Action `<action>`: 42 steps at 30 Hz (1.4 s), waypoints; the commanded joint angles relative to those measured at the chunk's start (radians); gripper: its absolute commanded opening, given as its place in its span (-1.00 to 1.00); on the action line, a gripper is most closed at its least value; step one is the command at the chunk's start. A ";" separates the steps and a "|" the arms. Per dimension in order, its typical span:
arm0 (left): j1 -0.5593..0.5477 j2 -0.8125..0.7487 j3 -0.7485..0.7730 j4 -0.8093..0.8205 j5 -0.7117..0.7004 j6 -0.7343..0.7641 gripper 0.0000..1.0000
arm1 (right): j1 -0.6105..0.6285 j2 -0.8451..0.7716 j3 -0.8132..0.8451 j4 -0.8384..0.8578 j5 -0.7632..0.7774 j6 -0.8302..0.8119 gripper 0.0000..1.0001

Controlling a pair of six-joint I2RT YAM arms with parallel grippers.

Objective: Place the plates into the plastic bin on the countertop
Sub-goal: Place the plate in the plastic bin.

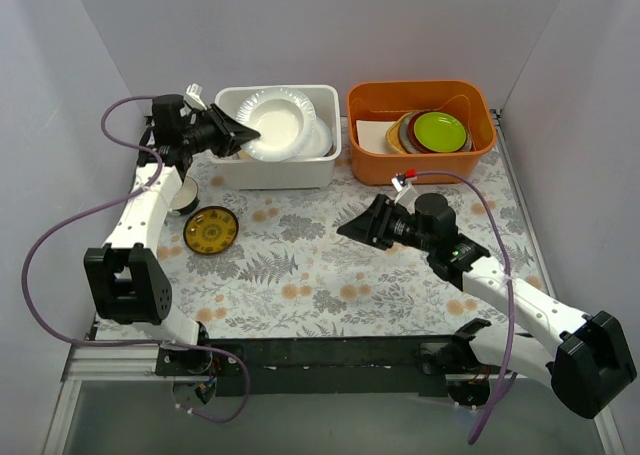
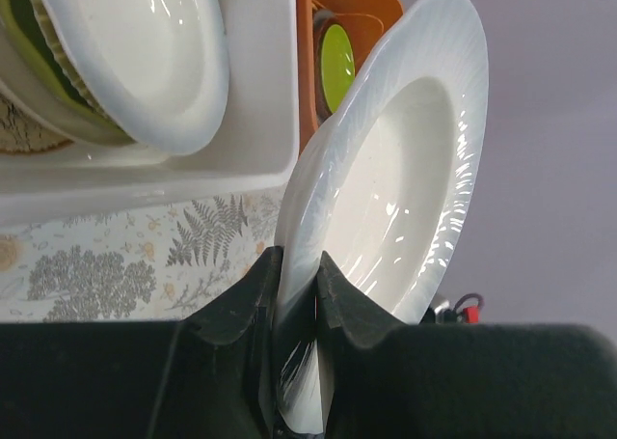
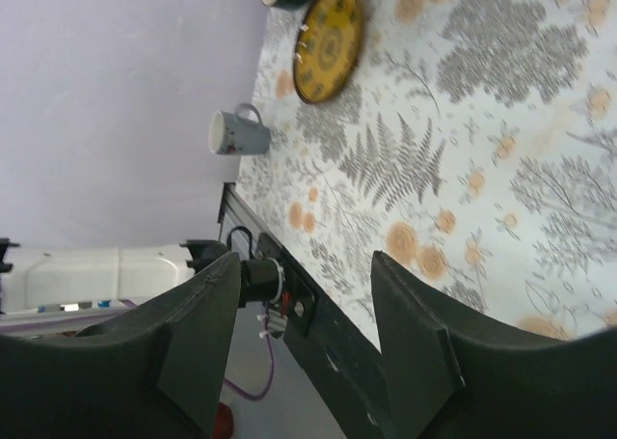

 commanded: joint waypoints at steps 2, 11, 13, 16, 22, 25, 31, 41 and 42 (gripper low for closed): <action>-0.045 0.115 0.251 -0.027 -0.017 0.047 -1.00 | -0.003 -0.059 -0.154 0.070 -0.024 0.002 0.28; -0.106 0.349 0.453 -0.138 -0.152 0.122 -1.00 | -0.005 -0.039 -0.306 0.151 -0.016 -0.032 0.28; -0.117 0.383 0.479 -0.155 -0.186 0.127 -1.00 | -0.005 -0.020 -0.320 0.161 -0.022 -0.035 0.28; -0.135 0.458 0.550 -0.181 -0.210 0.136 -1.00 | -0.005 -0.005 -0.329 0.179 -0.027 -0.038 0.28; -0.146 0.567 0.667 -0.212 -0.255 0.122 -1.00 | -0.005 0.027 -0.355 0.213 -0.039 -0.052 0.29; -0.146 0.601 0.691 -0.219 -0.286 0.119 -1.00 | -0.005 0.044 -0.364 0.231 -0.053 -0.054 0.28; -0.145 0.636 0.707 -0.258 -0.347 0.119 -1.00 | -0.005 0.061 -0.368 0.239 -0.065 -0.060 0.28; -0.129 0.684 0.699 -0.310 -0.424 0.132 -1.00 | -0.005 0.081 -0.369 0.247 -0.073 -0.067 0.28; -0.123 0.685 0.697 -0.313 -0.425 0.133 -1.00 | -0.005 0.082 -0.369 0.247 -0.073 -0.066 0.28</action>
